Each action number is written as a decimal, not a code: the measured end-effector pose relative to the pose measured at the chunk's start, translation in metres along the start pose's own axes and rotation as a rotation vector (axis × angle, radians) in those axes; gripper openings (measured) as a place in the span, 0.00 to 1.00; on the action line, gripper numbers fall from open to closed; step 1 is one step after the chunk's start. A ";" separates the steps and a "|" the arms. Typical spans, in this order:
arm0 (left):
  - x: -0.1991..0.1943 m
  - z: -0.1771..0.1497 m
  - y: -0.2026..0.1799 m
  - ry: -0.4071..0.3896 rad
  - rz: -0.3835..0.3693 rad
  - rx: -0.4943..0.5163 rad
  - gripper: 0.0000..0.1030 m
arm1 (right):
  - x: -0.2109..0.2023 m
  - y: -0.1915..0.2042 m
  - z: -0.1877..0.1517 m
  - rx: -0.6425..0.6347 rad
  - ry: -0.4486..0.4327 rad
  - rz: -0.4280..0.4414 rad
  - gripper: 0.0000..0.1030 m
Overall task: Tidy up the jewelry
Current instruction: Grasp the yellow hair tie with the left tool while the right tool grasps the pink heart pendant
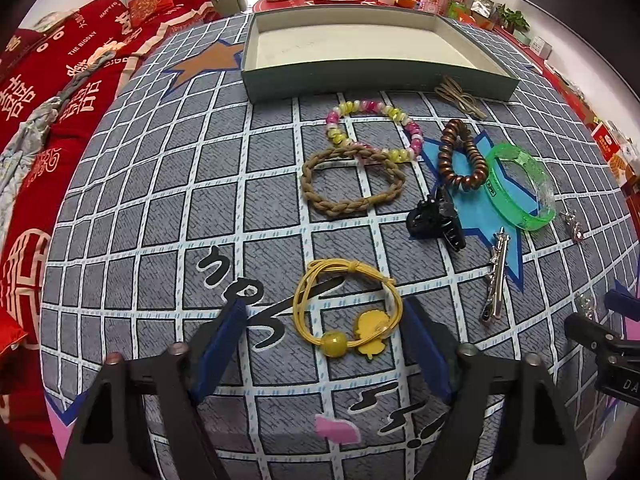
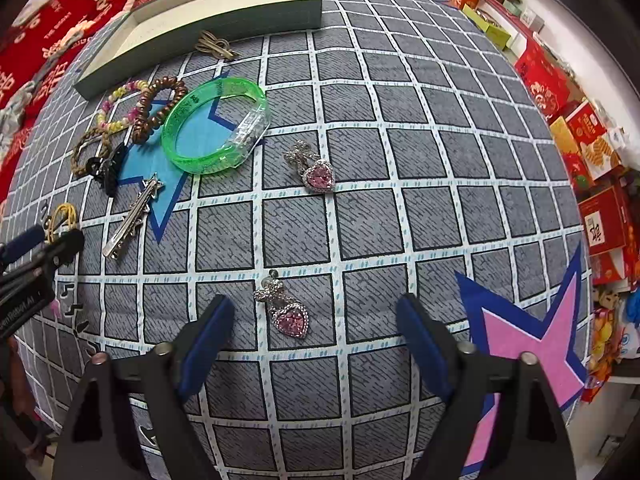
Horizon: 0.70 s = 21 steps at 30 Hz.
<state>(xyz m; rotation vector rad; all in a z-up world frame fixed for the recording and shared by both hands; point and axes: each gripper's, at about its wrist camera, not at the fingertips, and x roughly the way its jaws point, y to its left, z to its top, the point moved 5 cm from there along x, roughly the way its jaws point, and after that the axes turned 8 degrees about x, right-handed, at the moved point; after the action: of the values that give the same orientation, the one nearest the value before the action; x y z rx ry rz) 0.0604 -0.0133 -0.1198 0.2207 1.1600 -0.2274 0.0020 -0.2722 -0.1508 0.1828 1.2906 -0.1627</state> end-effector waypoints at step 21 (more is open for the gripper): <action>-0.034 0.022 0.009 -0.089 -0.196 0.015 0.18 | -0.058 0.037 0.039 0.146 -0.007 0.176 0.17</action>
<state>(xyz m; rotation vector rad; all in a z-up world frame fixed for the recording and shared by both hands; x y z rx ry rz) 0.0694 -0.0092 -0.0798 0.1082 1.0916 -0.4147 0.0308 -0.2439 -0.0834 0.4194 1.2499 -0.1069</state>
